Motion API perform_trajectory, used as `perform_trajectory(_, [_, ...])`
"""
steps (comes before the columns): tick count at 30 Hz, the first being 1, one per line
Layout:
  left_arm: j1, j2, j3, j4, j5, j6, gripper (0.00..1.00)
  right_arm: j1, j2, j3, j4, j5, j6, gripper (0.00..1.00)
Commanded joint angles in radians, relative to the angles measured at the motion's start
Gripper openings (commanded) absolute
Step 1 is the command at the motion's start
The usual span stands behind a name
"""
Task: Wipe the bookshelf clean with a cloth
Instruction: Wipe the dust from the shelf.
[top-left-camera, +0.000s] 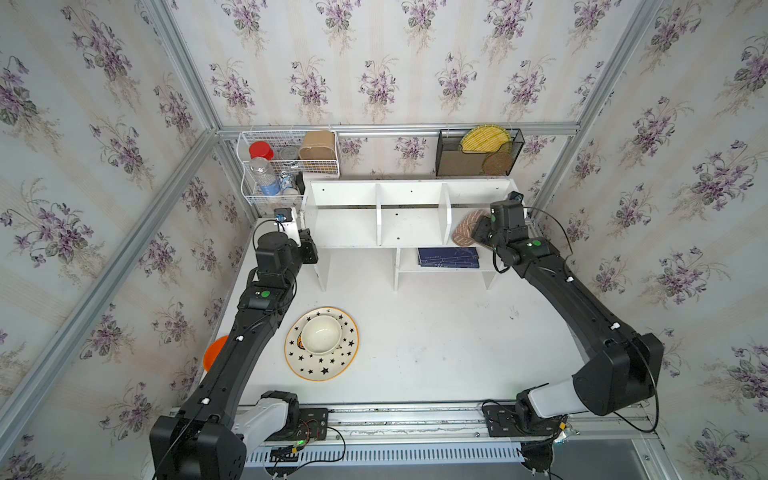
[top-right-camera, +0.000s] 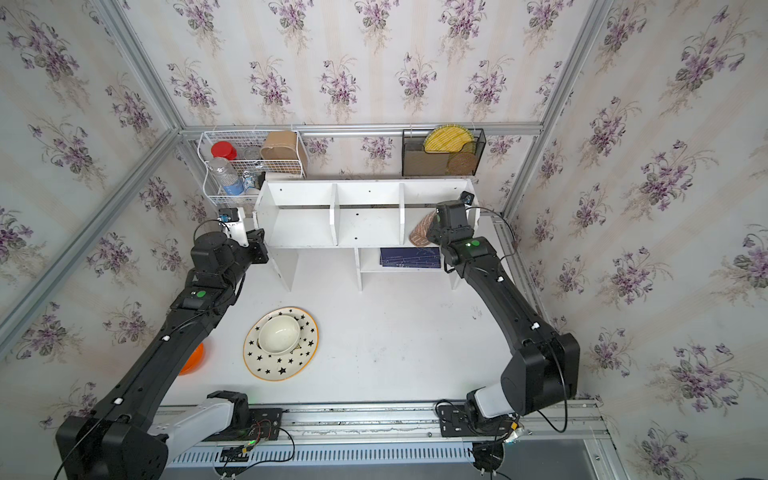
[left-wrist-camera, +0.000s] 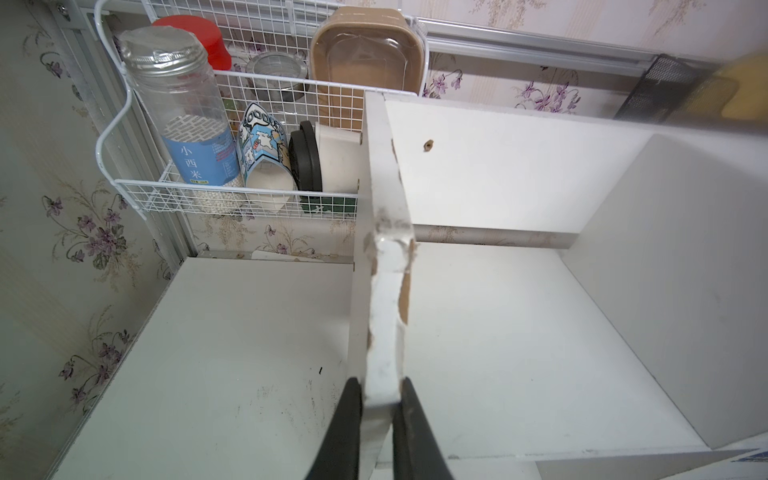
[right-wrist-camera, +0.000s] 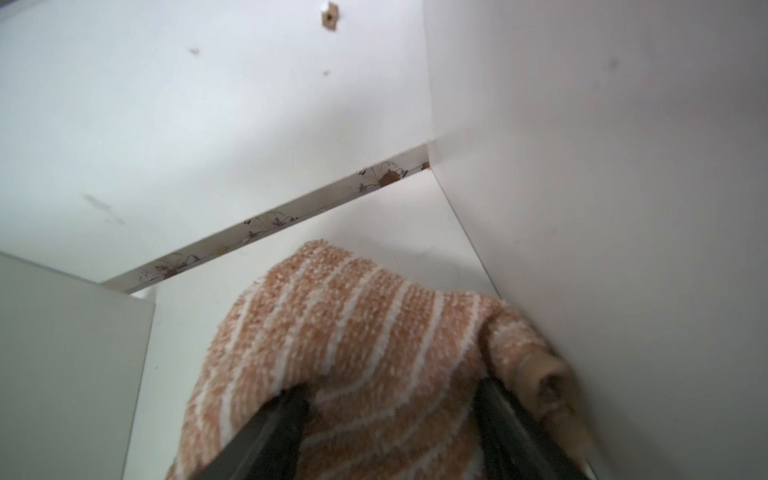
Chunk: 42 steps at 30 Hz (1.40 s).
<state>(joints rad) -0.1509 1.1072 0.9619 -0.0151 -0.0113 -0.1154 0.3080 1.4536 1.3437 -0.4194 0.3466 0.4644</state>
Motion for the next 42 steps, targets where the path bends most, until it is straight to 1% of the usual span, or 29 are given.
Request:
perform_trajectory(1, [-0.001,0.004,0.000,0.000,0.059,-0.041,0.00,0.000,0.011,-0.031,-0.034,-0.066,-0.005,0.77])
perform_trajectory(3, [-0.001,0.003,0.000,0.000,0.058,-0.040,0.00,0.000,0.031,-0.041,-0.035,-0.072,-0.003,0.78])
perform_trajectory(5, [-0.001,0.003,0.000,-0.002,0.056,-0.038,0.00,0.001,0.049,-0.047,-0.025,-0.085,-0.001,0.76])
perform_trajectory(9, [-0.001,0.006,-0.001,0.000,0.057,-0.038,0.00,0.017,0.071,-0.035,-0.001,-0.119,0.012,0.62])
perform_trajectory(11, [-0.001,0.011,0.000,0.000,0.059,-0.040,0.00,0.029,0.098,-0.009,-0.016,-0.105,0.016,0.52])
perform_trajectory(12, [-0.001,0.013,0.000,0.000,0.061,-0.041,0.00,0.029,0.112,0.006,-0.031,-0.091,0.023,0.42])
perform_trajectory(14, [-0.001,0.017,0.000,0.000,0.062,-0.041,0.00,0.028,0.132,0.031,-0.065,-0.040,0.038,0.19])
perform_trajectory(16, [-0.001,0.016,-0.001,0.000,0.059,-0.040,0.00,0.029,0.129,0.033,-0.091,-0.006,0.051,0.07])
perform_trajectory(17, [-0.001,0.016,-0.002,-0.001,0.057,-0.040,0.00,0.029,0.120,0.027,-0.099,0.003,0.055,0.02])
perform_trajectory(18, [-0.001,0.015,-0.001,0.000,0.057,-0.041,0.00,0.029,0.105,0.016,-0.106,0.008,0.060,0.00])
perform_trajectory(21, [-0.001,0.020,0.000,0.000,0.061,-0.042,0.00,0.029,0.044,-0.038,-0.108,0.013,0.074,0.00])
perform_trajectory(22, [-0.001,0.022,0.000,0.000,0.062,-0.043,0.00,0.029,0.024,-0.054,-0.100,0.001,0.070,0.01])
perform_trajectory(23, [-0.001,0.026,0.000,0.001,0.061,-0.043,0.00,0.029,0.016,-0.058,-0.093,-0.011,0.061,0.08])
perform_trajectory(27, [0.001,0.038,0.005,0.000,0.070,-0.051,0.00,0.029,0.030,0.013,-0.105,-0.037,-0.011,0.40])
perform_trajectory(29, [0.004,0.042,0.007,0.000,0.077,-0.055,0.00,0.029,0.041,0.064,-0.116,-0.033,-0.029,0.54])
perform_trajectory(30, [0.006,0.042,0.008,-0.001,0.078,-0.055,0.00,0.029,0.046,0.090,-0.125,-0.031,-0.036,0.59])
perform_trajectory(33, [0.010,0.043,0.006,-0.002,0.074,-0.054,0.00,0.029,0.054,0.158,-0.160,-0.028,-0.043,0.69])
perform_trajectory(36, [0.011,0.049,0.007,-0.002,0.076,-0.055,0.00,0.029,0.042,0.187,-0.192,-0.010,-0.041,0.72])
perform_trajectory(37, [0.011,0.050,0.007,-0.002,0.079,-0.057,0.00,0.029,0.030,0.185,-0.195,-0.003,-0.040,0.74])
perform_trajectory(39, [0.011,0.054,0.006,-0.001,0.082,-0.059,0.00,0.030,0.004,0.168,-0.193,-0.002,-0.038,0.81])
perform_trajectory(42, [0.011,0.054,0.006,-0.001,0.081,-0.058,0.00,0.031,-0.023,0.129,-0.176,-0.031,-0.027,0.88])
